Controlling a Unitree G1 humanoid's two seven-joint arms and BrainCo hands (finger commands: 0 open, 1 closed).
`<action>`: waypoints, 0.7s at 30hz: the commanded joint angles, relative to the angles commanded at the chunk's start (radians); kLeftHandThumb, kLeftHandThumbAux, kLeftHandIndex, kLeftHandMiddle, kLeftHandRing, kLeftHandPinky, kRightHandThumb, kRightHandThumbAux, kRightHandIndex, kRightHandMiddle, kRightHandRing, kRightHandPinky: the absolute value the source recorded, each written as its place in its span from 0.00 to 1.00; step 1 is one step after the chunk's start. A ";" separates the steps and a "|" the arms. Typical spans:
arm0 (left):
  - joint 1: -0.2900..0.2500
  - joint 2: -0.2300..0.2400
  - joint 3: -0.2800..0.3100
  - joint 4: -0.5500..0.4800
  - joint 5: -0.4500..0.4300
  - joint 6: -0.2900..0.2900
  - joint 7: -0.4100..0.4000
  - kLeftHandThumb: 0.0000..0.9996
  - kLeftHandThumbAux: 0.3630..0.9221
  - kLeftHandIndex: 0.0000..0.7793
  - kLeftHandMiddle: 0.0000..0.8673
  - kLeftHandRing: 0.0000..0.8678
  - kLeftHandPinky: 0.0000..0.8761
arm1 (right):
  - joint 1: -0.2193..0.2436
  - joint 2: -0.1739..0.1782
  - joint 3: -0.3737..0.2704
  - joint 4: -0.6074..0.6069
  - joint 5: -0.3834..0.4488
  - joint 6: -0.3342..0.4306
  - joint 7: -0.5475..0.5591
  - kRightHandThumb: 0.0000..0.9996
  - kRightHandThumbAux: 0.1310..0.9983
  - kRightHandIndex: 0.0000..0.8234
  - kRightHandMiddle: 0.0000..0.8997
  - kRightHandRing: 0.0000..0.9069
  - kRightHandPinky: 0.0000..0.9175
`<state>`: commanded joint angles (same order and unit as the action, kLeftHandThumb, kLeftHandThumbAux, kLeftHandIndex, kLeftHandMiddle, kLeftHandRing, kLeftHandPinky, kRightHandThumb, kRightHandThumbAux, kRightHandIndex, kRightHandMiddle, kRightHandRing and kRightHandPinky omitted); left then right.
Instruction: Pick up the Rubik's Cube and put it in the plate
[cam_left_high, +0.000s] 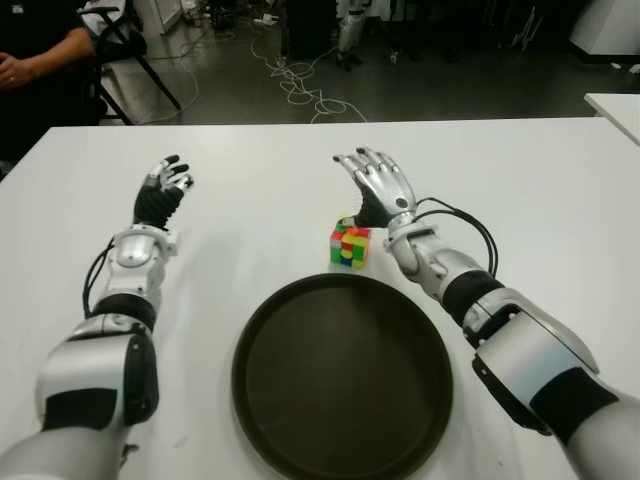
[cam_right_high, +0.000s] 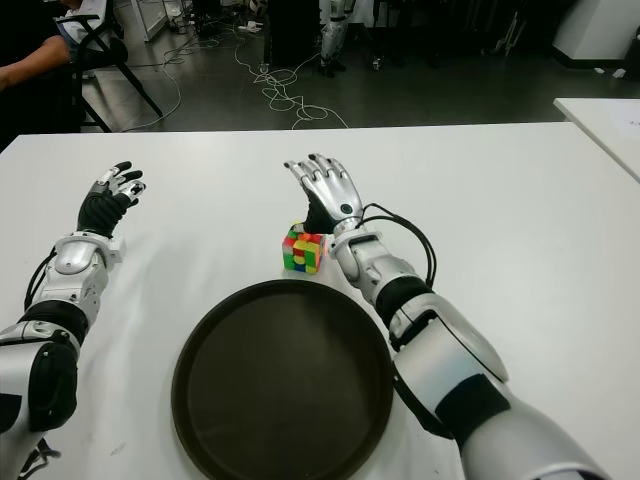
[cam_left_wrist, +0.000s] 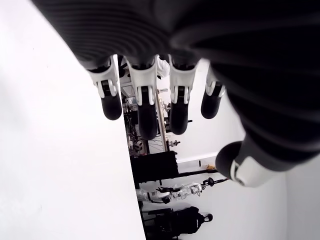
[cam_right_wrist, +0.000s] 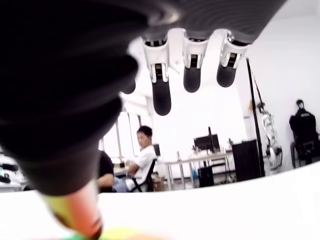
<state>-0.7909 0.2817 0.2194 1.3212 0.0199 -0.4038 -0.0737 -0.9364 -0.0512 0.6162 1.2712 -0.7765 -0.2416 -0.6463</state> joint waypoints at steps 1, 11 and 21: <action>0.000 0.000 0.000 0.000 0.000 0.001 0.000 0.17 0.39 0.11 0.19 0.16 0.11 | 0.000 0.000 -0.001 0.000 0.001 0.000 -0.005 0.00 0.81 0.00 0.00 0.00 0.00; -0.003 0.000 0.002 0.002 0.000 0.012 0.011 0.16 0.42 0.14 0.23 0.19 0.13 | 0.000 -0.004 -0.010 -0.003 0.009 -0.004 -0.027 0.00 0.82 0.00 0.00 0.00 0.01; -0.004 -0.001 -0.002 0.001 0.003 0.012 0.011 0.16 0.42 0.13 0.22 0.19 0.14 | 0.001 -0.014 -0.012 -0.003 0.007 -0.004 -0.032 0.00 0.81 0.00 0.00 0.00 0.01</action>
<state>-0.7954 0.2810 0.2178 1.3219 0.0229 -0.3915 -0.0628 -0.9358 -0.0650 0.6039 1.2679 -0.7691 -0.2460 -0.6783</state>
